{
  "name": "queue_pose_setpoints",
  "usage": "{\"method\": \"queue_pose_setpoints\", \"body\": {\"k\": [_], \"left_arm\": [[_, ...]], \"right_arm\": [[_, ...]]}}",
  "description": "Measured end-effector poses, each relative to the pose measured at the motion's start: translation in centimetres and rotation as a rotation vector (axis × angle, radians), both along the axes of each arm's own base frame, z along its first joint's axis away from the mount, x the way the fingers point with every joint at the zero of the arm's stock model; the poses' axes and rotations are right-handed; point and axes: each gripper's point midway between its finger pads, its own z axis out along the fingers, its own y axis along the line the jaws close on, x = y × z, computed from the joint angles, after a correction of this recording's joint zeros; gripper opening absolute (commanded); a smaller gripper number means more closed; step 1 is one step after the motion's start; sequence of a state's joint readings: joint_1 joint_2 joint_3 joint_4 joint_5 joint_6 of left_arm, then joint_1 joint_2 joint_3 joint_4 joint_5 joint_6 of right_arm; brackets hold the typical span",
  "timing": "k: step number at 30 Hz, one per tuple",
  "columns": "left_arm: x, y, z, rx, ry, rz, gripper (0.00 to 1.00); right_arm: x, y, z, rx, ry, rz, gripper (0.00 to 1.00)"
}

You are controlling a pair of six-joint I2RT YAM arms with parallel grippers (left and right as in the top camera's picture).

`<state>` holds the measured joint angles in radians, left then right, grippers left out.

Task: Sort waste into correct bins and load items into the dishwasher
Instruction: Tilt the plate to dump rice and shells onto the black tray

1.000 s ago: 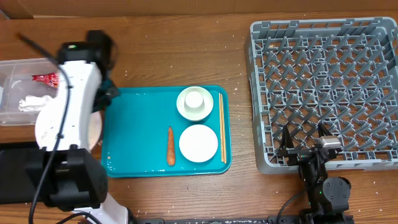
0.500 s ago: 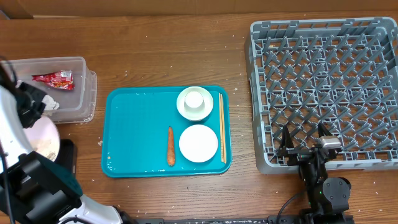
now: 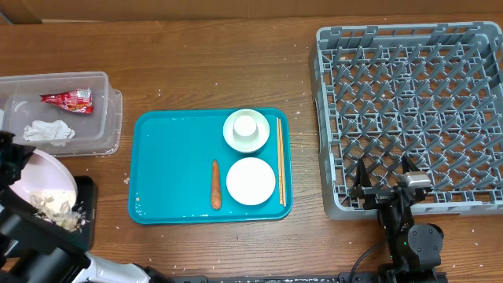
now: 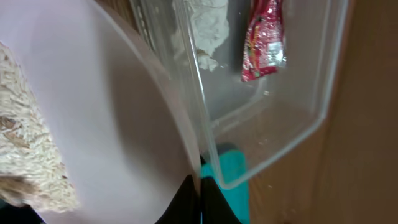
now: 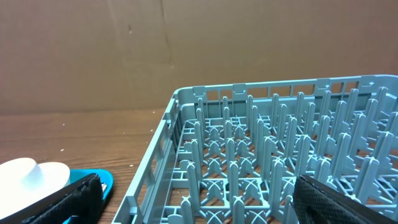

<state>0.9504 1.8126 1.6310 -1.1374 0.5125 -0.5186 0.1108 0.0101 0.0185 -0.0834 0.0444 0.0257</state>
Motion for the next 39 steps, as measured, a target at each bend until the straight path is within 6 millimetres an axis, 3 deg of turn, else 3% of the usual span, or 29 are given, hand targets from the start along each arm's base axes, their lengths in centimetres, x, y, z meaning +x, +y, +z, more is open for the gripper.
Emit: {"method": "queue_pose_setpoints", "body": {"k": [7, 12, 18, 33, 39], "left_arm": [[-2.6, 1.8, 1.4, -0.114, -0.118, 0.099, 0.04], [-2.9, 2.2, 3.0, -0.184, -0.242, 0.126, 0.04], [-4.5, 2.9, 3.6, -0.236, -0.284, 0.183, 0.04], [-4.6, 2.1, 5.7, -0.341, -0.410, 0.187, 0.04], [-5.3, 2.8, 5.8, -0.328, -0.426, 0.205, 0.04]], "right_arm": [[0.0, 0.0, 0.0, 0.000, 0.000, 0.001, 1.00], [0.0, 0.0, 0.0, 0.000, 0.000, 0.000, 1.00], [0.0, 0.0, 0.0, 0.000, 0.000, 0.000, 1.00], [0.0, 0.0, 0.0, 0.000, 0.000, 0.001, 1.00], [0.0, 0.0, 0.0, 0.000, 0.000, 0.001, 1.00]]}}
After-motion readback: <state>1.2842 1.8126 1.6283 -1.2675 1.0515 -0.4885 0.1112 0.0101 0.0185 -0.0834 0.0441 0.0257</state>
